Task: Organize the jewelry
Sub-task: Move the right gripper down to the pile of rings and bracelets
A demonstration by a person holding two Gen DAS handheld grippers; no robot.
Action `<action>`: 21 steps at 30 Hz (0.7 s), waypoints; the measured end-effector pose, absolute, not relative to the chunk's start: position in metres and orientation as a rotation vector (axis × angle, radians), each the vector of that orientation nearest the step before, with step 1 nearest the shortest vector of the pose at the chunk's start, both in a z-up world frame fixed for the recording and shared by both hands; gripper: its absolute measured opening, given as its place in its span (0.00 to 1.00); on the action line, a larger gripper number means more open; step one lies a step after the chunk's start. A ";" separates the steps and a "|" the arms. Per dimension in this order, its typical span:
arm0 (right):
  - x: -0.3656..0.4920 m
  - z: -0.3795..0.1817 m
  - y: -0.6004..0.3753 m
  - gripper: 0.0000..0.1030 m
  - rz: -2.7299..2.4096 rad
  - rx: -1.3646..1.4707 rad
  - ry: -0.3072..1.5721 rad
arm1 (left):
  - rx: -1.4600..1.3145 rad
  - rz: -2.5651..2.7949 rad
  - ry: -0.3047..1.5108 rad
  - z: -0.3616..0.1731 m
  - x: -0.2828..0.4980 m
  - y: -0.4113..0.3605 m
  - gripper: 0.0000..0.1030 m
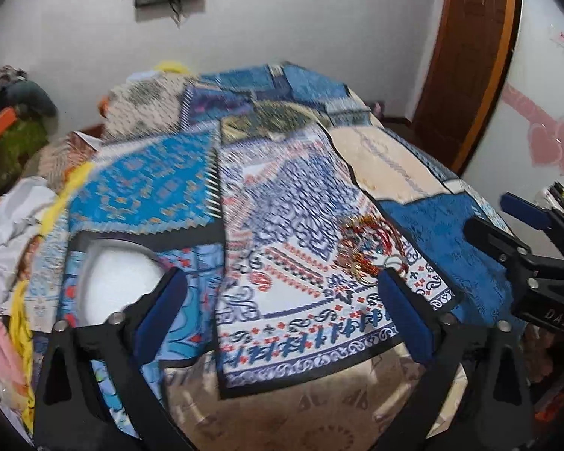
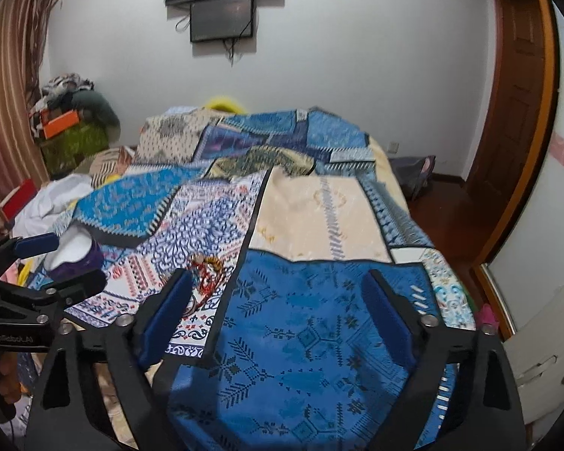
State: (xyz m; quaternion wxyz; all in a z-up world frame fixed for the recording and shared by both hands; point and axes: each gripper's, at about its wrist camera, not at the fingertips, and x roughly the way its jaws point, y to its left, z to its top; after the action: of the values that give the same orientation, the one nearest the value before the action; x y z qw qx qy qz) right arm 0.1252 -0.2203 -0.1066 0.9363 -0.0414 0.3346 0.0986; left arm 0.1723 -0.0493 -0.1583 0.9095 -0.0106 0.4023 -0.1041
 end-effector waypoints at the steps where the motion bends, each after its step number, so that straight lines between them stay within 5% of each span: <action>1: 0.132 -0.110 -0.220 0.76 0.213 -0.082 0.693 | -0.023 -0.224 0.844 -0.161 0.176 -0.051 0.83; 14: 0.166 -0.123 -0.209 0.39 0.373 -0.059 0.785 | -0.064 -0.354 0.926 -0.186 0.208 -0.073 0.40; 21: 0.174 -0.134 -0.208 0.33 0.398 -0.022 0.829 | -0.110 -0.406 0.930 -0.188 0.216 -0.075 0.21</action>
State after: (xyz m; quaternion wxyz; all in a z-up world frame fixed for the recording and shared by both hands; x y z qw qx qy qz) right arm 0.1742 -0.2079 -0.1339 0.8960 -0.0105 0.4001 0.1921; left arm 0.2162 -0.0752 -0.1883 0.8725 -0.0526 0.4451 -0.1945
